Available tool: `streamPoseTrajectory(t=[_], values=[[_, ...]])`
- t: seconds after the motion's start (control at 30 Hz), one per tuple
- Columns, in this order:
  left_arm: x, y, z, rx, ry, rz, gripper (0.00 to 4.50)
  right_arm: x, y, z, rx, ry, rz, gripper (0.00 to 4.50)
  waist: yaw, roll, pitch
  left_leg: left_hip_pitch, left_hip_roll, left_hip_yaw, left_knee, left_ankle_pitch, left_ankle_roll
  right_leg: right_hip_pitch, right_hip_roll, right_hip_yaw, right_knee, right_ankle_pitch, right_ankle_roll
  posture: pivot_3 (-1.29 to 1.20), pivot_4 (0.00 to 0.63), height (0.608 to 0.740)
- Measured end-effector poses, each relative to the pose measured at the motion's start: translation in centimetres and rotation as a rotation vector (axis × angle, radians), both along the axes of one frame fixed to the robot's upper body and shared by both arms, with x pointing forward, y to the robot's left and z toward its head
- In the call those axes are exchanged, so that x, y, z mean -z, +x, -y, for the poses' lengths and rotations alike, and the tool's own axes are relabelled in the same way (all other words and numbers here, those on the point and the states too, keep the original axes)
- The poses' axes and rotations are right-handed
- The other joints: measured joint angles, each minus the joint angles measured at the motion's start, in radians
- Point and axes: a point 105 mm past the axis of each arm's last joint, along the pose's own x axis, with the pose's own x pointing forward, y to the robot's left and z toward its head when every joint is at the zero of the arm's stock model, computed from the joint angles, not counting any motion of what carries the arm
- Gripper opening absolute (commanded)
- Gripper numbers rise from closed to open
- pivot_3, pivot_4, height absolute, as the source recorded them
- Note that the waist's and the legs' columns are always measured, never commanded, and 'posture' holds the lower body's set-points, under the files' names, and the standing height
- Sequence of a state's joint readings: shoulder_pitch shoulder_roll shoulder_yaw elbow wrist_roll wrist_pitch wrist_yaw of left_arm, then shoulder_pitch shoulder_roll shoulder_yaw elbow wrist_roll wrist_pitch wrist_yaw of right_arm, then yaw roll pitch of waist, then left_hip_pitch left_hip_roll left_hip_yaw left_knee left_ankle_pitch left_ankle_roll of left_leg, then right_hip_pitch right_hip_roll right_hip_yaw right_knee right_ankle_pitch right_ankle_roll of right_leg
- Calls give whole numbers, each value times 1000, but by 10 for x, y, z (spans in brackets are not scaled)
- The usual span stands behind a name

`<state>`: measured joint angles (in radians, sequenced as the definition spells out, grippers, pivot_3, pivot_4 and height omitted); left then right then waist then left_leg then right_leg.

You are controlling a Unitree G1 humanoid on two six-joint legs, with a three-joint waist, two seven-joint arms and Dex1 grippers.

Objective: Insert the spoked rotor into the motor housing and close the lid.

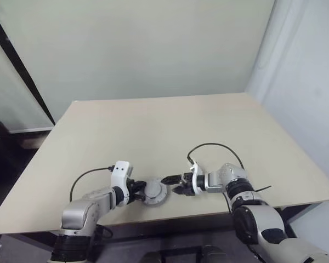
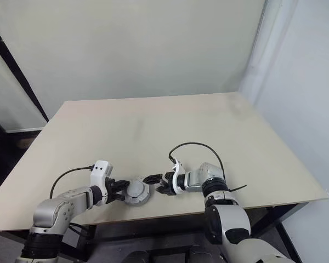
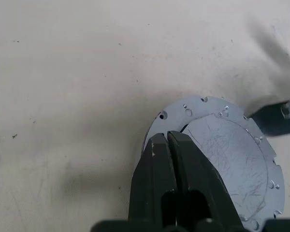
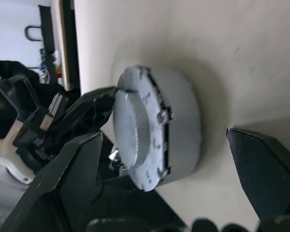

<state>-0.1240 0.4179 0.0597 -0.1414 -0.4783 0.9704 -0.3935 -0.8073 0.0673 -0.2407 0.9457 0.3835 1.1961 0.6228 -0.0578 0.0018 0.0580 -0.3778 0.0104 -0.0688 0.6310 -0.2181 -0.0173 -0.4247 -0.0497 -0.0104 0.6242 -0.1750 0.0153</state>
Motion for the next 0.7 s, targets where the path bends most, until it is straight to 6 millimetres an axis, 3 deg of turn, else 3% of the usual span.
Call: streamPoseTrajectory(t=[0.17,0.47,0.57,0.7], values=[[0,0,0,0,0,1,0,1,-10,-13,-24,27,-31,4484,1,0,0,0,0,0,0,0,0,0,0,0,0,0,0,0,0,740],[0,0,-1,-1,4,2,0,1,-9,-14,17,42,-60,4484,0,0,0,0,1,0,0,0,0,0,0,0,0,0,0,0,0,740],[0,1,-1,-1,6,2,0,3,-9,-12,38,46,-79,3942,0,0,0,0,1,0,0,0,0,0,0,0,0,0,0,0,0,740],[0,1,-1,-2,12,4,0,8,-10,-10,48,22,-102,2622,1,0,0,-1,1,0,0,0,0,-1,0,0,0,0,0,0,0,740]])
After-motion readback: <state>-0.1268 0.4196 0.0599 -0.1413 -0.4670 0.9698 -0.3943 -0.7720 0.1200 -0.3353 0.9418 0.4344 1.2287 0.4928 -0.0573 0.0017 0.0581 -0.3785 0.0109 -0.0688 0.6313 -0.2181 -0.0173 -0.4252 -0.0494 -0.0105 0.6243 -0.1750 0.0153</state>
